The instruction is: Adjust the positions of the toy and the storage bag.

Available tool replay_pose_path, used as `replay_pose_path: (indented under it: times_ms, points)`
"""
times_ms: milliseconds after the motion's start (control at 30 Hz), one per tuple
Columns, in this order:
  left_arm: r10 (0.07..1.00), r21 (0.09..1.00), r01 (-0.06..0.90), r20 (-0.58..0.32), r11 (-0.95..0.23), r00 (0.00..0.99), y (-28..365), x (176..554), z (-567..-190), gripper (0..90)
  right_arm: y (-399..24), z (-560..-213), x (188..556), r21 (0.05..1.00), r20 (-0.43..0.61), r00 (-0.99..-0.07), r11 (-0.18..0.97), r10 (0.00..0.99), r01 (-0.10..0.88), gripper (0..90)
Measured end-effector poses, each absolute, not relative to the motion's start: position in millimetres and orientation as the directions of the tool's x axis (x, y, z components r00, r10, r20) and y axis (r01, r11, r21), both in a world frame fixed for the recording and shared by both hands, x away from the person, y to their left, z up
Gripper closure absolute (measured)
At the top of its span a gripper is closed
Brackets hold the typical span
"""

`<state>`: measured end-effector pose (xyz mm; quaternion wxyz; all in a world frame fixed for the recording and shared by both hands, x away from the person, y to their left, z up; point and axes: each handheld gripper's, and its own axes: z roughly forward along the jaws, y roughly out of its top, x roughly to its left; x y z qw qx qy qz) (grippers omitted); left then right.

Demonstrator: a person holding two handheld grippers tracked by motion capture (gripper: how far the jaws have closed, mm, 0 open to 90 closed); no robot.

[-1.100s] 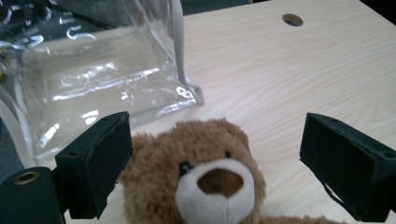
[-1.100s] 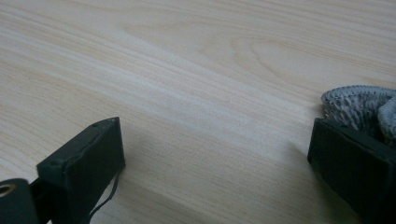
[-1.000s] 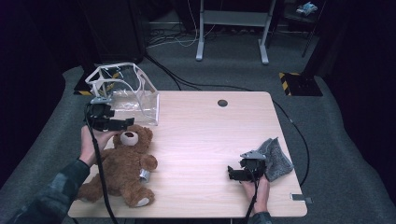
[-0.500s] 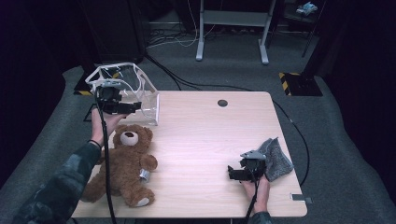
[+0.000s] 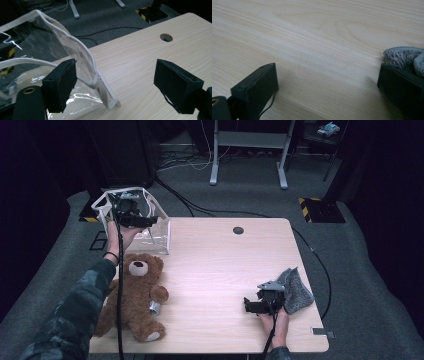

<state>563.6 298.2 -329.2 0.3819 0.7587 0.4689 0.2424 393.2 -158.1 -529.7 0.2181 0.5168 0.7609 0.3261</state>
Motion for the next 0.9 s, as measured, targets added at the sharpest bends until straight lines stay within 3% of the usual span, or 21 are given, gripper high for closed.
replay_pose_path:
  times_ms: [167, 433, 567, 767, 900]
  points:
    - [0.906, 0.791, 0.535, 0.055, -0.297, 0.421, 294, 578, -334, 24.9, -158, -530, 393, 0.722, 0.005, -0.372, 0.254, 0.928, 0.644, 2.6]
    - [0.931, 0.774, 0.580, 0.037, -0.256, 0.362, 297, 595, -340, 39.9, -158, -530, 393, 0.723, 0.004, -0.374, 0.256, 0.927, 0.642, 2.7]
    - [0.932, 0.761, 0.590, 0.052, -0.270, 0.359, 296, 601, -344, 51.4, -158, -530, 393, 0.723, 0.004, -0.374, 0.256, 0.927, 0.642, 2.7]
    - [0.925, 0.725, 0.620, 0.061, -0.298, 0.374, 292, 607, -352, 77.2, -158, -530, 393, 0.723, 0.003, -0.375, 0.257, 0.927, 0.641, 2.7]
    - [0.918, 0.733, 0.610, 0.051, -0.301, 0.392, 291, 607, -353, 85.0, -158, -530, 393, 0.723, 0.003, -0.375, 0.257, 0.927, 0.642, 2.7]
